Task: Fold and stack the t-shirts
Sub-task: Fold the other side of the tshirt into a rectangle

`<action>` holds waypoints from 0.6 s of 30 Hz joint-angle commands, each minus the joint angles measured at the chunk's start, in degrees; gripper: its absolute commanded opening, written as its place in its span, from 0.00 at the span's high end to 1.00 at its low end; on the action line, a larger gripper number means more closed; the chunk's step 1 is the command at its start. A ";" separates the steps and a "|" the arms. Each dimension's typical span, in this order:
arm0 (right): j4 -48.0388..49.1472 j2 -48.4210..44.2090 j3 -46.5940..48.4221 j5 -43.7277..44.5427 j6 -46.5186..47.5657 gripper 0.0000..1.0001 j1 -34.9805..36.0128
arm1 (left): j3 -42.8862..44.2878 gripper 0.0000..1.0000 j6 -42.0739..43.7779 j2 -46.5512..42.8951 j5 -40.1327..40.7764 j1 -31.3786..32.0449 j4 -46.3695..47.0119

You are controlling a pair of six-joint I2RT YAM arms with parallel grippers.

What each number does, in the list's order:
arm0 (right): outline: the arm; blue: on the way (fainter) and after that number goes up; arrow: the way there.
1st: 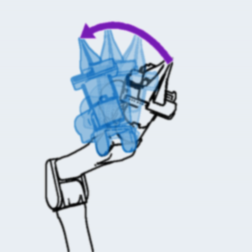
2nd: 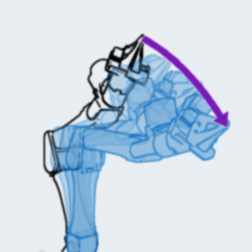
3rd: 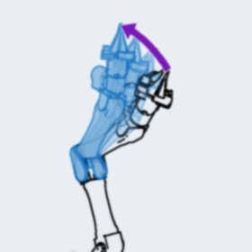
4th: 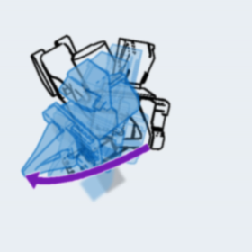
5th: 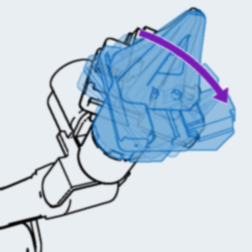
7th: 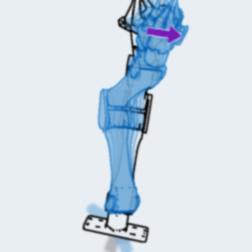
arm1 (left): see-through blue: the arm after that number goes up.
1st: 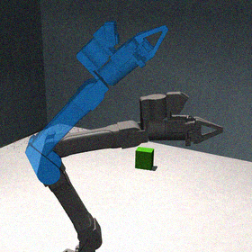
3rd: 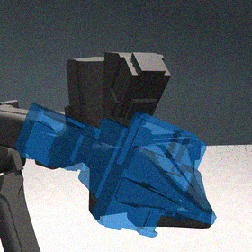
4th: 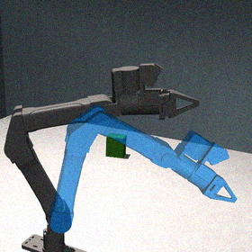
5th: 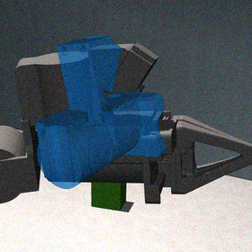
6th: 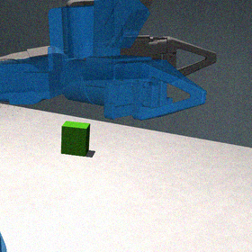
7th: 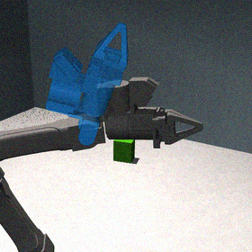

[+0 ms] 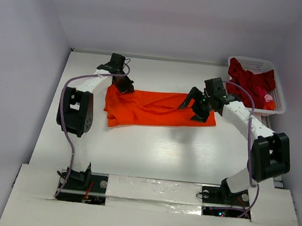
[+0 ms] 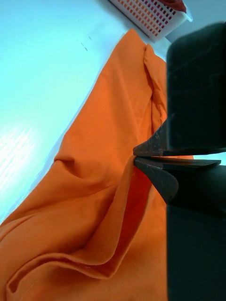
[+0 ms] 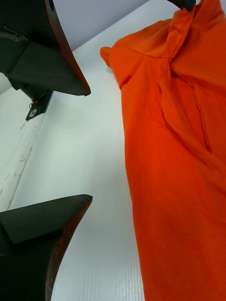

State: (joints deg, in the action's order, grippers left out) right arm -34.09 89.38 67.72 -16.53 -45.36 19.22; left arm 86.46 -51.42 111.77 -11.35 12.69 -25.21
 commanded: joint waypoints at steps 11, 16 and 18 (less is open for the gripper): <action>1.83 0.26 0.65 -0.16 -0.08 0.09 0.38 | 9.34 1.00 1.76 5.48 -1.04 0.67 -3.00; 1.57 0.53 1.18 -0.16 0.01 0.09 0.38 | 12.33 1.00 2.02 6.97 -1.48 0.67 -3.88; 1.39 0.62 1.45 0.01 0.10 0.09 0.38 | 12.77 1.00 2.20 7.59 -2.00 1.20 -4.05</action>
State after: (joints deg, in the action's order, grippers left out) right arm -34.04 89.54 67.72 -16.53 -45.41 19.22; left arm 96.20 -50.35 119.44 -12.38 13.32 -28.27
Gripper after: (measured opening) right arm 0.907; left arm 0.003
